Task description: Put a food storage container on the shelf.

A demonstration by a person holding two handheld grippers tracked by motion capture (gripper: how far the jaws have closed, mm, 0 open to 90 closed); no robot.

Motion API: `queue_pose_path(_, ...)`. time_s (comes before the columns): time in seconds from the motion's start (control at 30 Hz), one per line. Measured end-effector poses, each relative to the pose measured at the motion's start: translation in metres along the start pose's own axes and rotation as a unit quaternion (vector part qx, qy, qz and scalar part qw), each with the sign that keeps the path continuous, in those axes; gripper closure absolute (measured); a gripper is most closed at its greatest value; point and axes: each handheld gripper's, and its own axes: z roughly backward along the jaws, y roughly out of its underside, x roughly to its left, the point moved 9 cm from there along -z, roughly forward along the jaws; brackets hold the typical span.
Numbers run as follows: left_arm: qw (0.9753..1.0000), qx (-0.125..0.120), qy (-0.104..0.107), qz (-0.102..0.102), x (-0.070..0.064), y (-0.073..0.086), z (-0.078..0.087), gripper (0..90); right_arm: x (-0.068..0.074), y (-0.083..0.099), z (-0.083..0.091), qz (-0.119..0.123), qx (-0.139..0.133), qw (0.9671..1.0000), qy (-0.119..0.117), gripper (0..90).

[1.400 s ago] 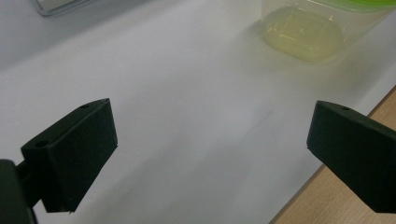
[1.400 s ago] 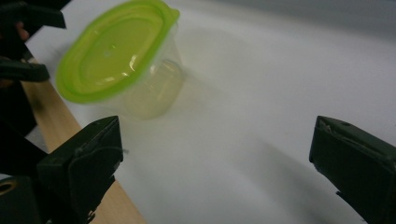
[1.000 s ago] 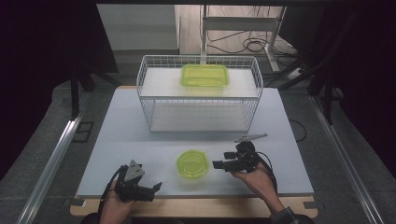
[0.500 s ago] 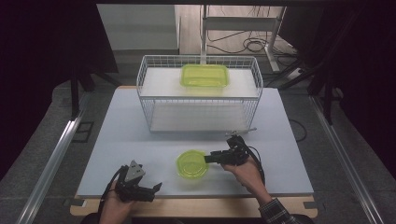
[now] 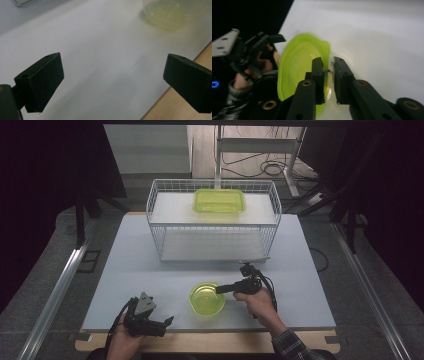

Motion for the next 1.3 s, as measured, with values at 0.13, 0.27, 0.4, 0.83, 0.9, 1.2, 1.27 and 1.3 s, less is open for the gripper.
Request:
queue_pose_path(0.13, 1.0, -0.001, 0.001, 0.0, 0.0, 0.0, 0.0, 2.8, 0.002, 0.0, 0.001, 0.004, 0.002, 1.0, 0.006, 80.9)
queue_pose_path(0.27, 1.0, -0.001, 0.001, 0.0, 0.0, 0.0, 0.0, 2.8, 0.006, -0.004, 0.007, 0.008, -0.01, 0.9999, 0.003, 81.0)
queue_pose_path(0.4, 1.0, -0.002, 0.001, 0.001, 0.0, 0.0, 0.0, 2.8, 0.011, -0.011, 0.016, 0.016, -0.022, 0.9996, 0.007, 81.0)
queue_pose_path(0.83, 1.0, -0.002, 0.001, 0.002, 0.0, 0.0, 0.0, 2.8, 0.022, -0.031, 0.042, 0.017, -0.062, 0.9979, -0.003, 81.0)
queue_pose_path(0.9, 1.0, -0.001, 0.001, 0.002, 0.0, 0.0, 0.0, 2.8, 0.025, -0.034, 0.046, 0.015, -0.069, 0.9975, -0.009, 81.0)
queue_pose_path(1.2, 1.0, -0.002, 0.001, 0.003, 0.001, 0.0, 0.0, 2.8, 0.034, -0.051, 0.066, 0.021, -0.091, 0.9956, -0.002, 81.0)
queue_pose_path(1.27, 1.0, -0.003, 0.001, 0.003, 0.0, 0.0, 0.001, 2.8, 0.036, -0.055, 0.07, 0.022, -0.096, 0.9951, 0.0, 81.0)
queue_pose_path(1.3, 1.0, -0.004, 0.002, 0.003, 0.0, -0.001, 0.001, 2.8, 0.037, -0.057, 0.072, 0.022, -0.099, 0.9948, -0.001, 81.0)
